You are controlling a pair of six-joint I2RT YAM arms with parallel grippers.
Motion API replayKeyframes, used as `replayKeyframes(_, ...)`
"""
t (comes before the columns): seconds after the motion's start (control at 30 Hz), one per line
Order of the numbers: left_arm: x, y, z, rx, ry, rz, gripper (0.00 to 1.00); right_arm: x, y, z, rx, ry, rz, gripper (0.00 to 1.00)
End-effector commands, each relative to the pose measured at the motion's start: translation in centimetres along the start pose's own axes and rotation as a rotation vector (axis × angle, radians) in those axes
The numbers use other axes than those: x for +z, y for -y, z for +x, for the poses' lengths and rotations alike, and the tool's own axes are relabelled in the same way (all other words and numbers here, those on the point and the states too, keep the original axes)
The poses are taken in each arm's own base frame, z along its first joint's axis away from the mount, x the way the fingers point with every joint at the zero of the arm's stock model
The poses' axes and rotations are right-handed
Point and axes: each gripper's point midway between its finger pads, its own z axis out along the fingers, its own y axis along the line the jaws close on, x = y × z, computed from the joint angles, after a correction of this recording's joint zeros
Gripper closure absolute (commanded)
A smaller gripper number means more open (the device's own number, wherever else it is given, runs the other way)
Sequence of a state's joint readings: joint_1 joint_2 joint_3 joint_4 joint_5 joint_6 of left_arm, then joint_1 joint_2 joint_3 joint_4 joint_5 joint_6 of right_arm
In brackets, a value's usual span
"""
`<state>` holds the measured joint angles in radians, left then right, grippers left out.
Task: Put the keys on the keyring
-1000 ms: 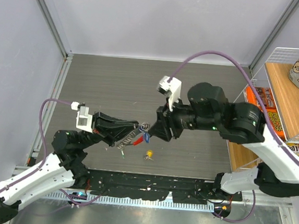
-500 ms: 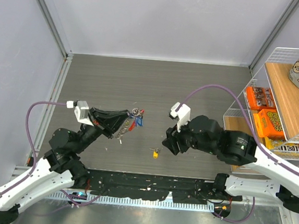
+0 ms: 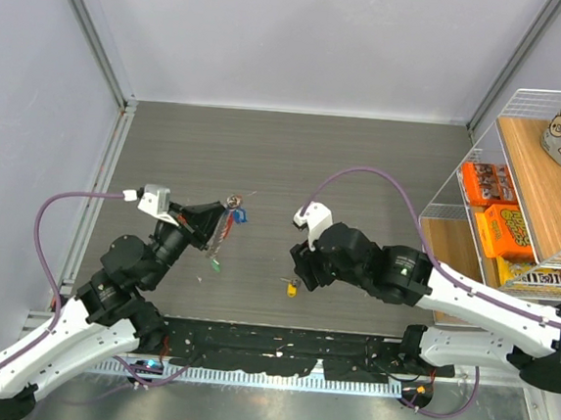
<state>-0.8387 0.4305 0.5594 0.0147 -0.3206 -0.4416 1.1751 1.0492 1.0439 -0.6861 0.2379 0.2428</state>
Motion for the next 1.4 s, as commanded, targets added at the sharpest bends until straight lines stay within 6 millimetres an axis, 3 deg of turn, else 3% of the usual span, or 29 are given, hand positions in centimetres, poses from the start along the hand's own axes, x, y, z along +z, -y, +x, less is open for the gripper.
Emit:
replayKeyframes(0.0,-0.3,-0.1,-3.0,-0.047,0.076,-0.047,1.00,0.6,-0.8,-2.4,0.019,0.073,-0.024,0.41)
replayKeyframes(0.07,-0.4,-0.3,-2.7,-0.050,0.057,-0.060,1.00,0.3,-1.3,-3.4,0.001,0.099,-0.053,0.40)
replayKeyframes(0.17,-0.6,-0.7,-2.4,-0.062,0.042,-0.080,1.00,0.5,-1.7,-3.5,-0.039,0.085,-0.073,0.39)
replayKeyframes(0.37,-1.1,-1.0,-2.1,-0.075,0.022,-0.096,1.00,3.5,-0.6,0.8,0.039,-0.050,-0.021,0.41)
replayKeyframes(0.57,-1.5,-1.2,-2.1,-0.071,0.022,-0.098,1.00,7.6,1.1,7.4,0.161,-0.226,0.053,0.45)
replayKeyframes(0.7,-1.6,-1.2,-2.0,-0.067,0.021,-0.093,1.00,9.1,0.8,9.1,0.142,-0.267,0.038,0.47)
replayKeyframes(1.13,-1.4,-1.6,-1.8,-0.059,0.029,-0.104,1.00,12.1,2.1,10.1,-0.006,-0.321,0.085,0.52)
replayKeyframes(1.37,-1.5,-1.8,-2.0,-0.046,0.037,-0.114,1.00,13.1,2.1,8.9,-0.044,-0.290,0.088,0.54)
